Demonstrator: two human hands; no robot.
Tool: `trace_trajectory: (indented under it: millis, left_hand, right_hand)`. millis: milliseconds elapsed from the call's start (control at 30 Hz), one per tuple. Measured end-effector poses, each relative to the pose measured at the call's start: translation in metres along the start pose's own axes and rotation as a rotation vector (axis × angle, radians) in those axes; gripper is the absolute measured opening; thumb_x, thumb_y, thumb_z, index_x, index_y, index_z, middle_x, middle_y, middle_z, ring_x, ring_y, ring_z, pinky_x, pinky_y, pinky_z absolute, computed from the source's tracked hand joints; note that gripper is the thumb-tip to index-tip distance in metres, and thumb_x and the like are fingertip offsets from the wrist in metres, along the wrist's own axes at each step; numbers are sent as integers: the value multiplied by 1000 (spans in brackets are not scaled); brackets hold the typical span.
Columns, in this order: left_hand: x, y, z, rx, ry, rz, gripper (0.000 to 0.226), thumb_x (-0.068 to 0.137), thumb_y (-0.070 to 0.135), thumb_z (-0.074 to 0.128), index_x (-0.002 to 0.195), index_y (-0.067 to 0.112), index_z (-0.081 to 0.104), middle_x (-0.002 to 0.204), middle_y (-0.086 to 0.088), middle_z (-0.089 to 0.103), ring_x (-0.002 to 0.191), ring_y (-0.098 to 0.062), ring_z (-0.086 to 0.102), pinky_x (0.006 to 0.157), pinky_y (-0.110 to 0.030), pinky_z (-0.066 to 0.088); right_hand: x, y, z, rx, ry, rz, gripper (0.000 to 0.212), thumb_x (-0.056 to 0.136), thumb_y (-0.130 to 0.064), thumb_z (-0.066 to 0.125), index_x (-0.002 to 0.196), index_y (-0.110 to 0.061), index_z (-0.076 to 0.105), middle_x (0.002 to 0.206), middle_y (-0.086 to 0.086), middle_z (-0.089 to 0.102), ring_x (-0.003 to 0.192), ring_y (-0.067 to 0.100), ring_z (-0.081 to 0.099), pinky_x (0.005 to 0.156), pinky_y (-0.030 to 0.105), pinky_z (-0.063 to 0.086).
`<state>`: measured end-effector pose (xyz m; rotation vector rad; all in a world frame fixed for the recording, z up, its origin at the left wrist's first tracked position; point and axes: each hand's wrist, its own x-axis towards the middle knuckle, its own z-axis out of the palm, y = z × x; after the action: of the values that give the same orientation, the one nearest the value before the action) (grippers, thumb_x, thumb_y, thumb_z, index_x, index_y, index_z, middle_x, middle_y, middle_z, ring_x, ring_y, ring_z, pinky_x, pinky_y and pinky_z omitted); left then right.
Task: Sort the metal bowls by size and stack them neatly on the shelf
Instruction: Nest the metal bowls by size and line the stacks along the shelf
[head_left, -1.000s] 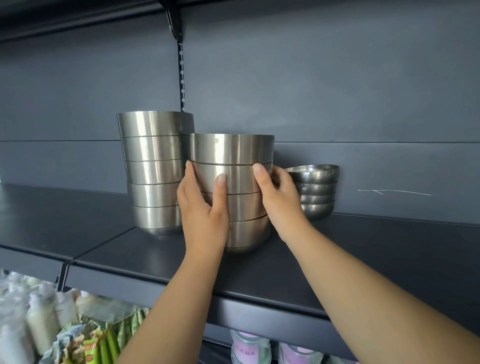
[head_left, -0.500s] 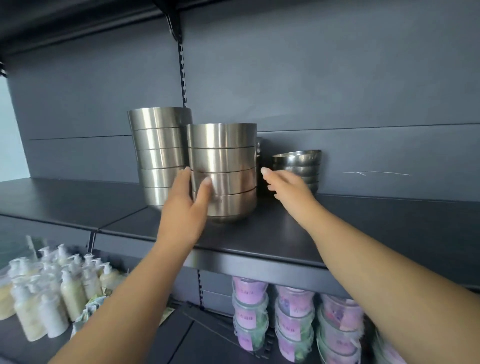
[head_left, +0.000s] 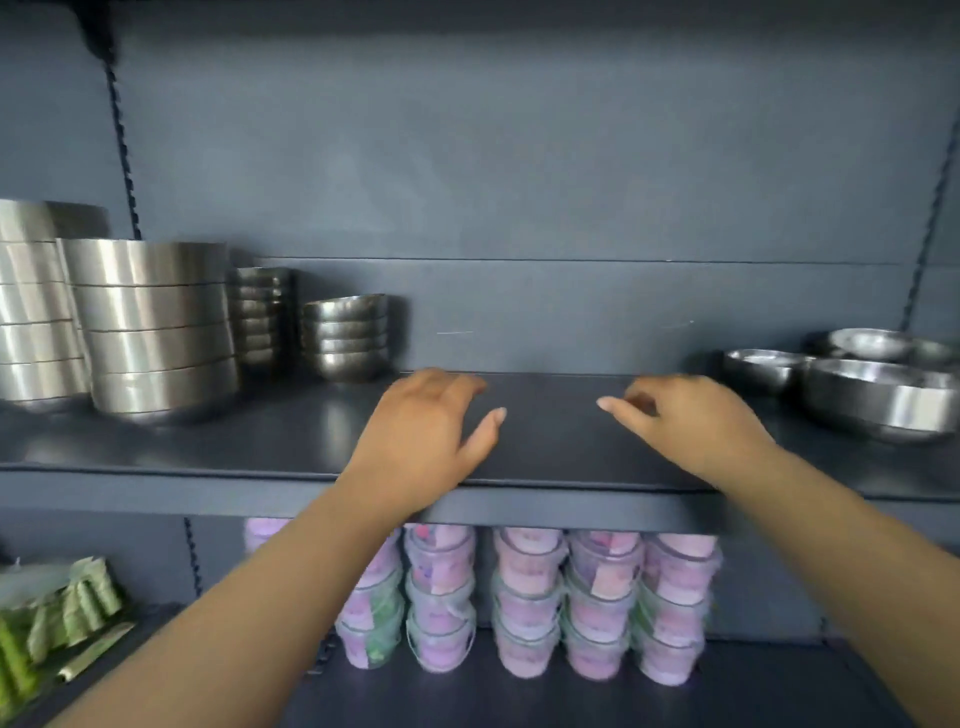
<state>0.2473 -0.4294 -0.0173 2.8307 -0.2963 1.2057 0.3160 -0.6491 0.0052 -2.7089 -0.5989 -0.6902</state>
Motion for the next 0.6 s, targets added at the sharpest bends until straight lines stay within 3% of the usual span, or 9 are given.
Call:
trace_trajectory:
  millis: [67, 167, 300, 400, 500, 600]
  left_hand:
    - [17, 38, 17, -56, -37, 58, 56, 81, 48, 36, 95, 5, 69, 83, -13, 72, 83, -30, 68, 77, -35, 53]
    - [44, 93, 46, -149, -140, 62, 80, 76, 63, 16, 119, 11, 59, 115, -9, 66, 114, -25, 56, 96, -31, 39]
    - [80, 143, 83, -200, -297, 115, 55, 92, 53, 35, 128, 15, 50, 129, -5, 58, 124, -20, 46, 102, -29, 34]
    - [109, 170, 106, -232, -409, 150, 55, 91, 54, 36, 132, 18, 46, 133, -4, 54, 125, -20, 45, 105, -32, 35]
    - [142, 191, 126, -396, -517, 119, 64, 88, 59, 38, 140, 22, 36, 144, 0, 44, 132, -18, 40, 108, -32, 33]
    - [173, 211, 144, -709, -607, 20, 72, 83, 62, 43, 143, 25, 31, 147, 4, 40, 134, -14, 39, 111, -32, 30]
  right_hand:
    - [-13, 45, -13, 29, 14, 75, 42, 89, -48, 46, 92, -11, 67, 99, 9, 69, 93, 29, 61, 77, 34, 46]
    - [-35, 105, -29, 180, 67, 200, 33, 89, -37, 54, 96, -8, 68, 101, 9, 68, 95, 26, 60, 77, 27, 40]
    - [-53, 165, -40, 271, 167, 348, 23, 87, -32, 59, 84, -10, 67, 85, 3, 62, 88, 20, 57, 71, 24, 37]
    - [-54, 203, -45, 339, 280, 487, 22, 85, -33, 61, 80, -11, 59, 84, -1, 58, 86, 19, 54, 68, 23, 32]
    - [-46, 231, -47, 491, 384, 602, 39, 80, -39, 66, 104, -10, 54, 108, 4, 57, 97, 19, 51, 77, 26, 34]
    - [-31, 253, -43, 670, 309, 680, 69, 80, -44, 64, 135, -12, 37, 141, 5, 43, 127, 21, 43, 98, 28, 32]
